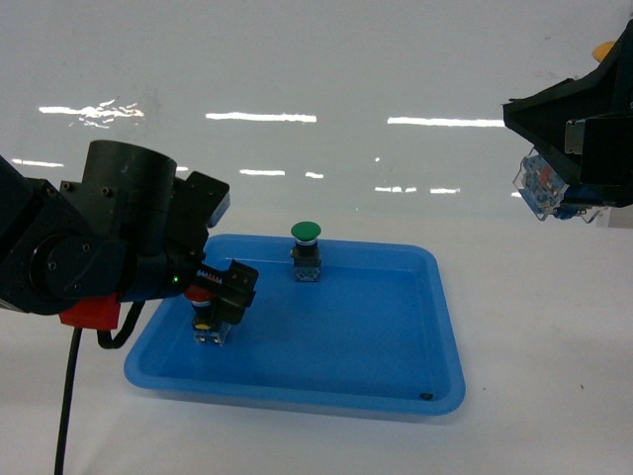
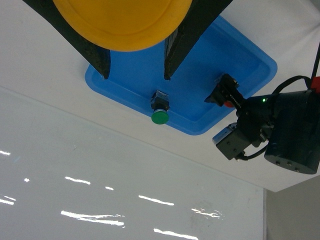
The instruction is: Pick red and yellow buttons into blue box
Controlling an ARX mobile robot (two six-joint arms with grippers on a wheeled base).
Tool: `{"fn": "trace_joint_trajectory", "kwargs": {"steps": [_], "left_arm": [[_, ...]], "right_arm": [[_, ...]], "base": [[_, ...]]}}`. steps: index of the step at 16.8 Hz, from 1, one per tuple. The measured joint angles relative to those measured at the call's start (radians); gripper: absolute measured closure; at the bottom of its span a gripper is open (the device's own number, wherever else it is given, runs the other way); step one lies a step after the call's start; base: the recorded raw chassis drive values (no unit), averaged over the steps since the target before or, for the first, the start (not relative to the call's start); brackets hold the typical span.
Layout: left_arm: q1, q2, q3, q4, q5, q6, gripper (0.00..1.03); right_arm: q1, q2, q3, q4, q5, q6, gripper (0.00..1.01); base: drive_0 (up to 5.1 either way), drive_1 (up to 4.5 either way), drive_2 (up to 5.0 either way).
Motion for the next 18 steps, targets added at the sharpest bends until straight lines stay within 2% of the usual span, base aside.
{"fn": "trace_joint_trajectory", "kwargs": {"steps": [12,16,17,18], "left_arm": [[-0.032,-0.001,-0.031,-0.035,0.029,-0.026,0.05],[-0.035,0.03,-0.015,-0.072,-0.002,-0.026,0.05],[-0.032,0.031,-0.014,-0.073,-0.008,-0.026,0.22],[-0.031,0.032,-0.014,-0.076,-0.011,-0.026,0.35]], "right_arm": [[0.0,0.0,0.0,0.0,0.0,0.0,0.72],[0.0,0.0,0.0,0.0,0.0,0.0,0.72],[0.0,0.0,0.0,0.0,0.0,0.0,0.72],[0.0,0.0,0.0,0.0,0.0,0.0,0.72]], "base": [[0.0,0.0,0.0],[0.0,0.0,0.0],[0.0,0.0,0.0],[0.0,0.0,0.0]]}}
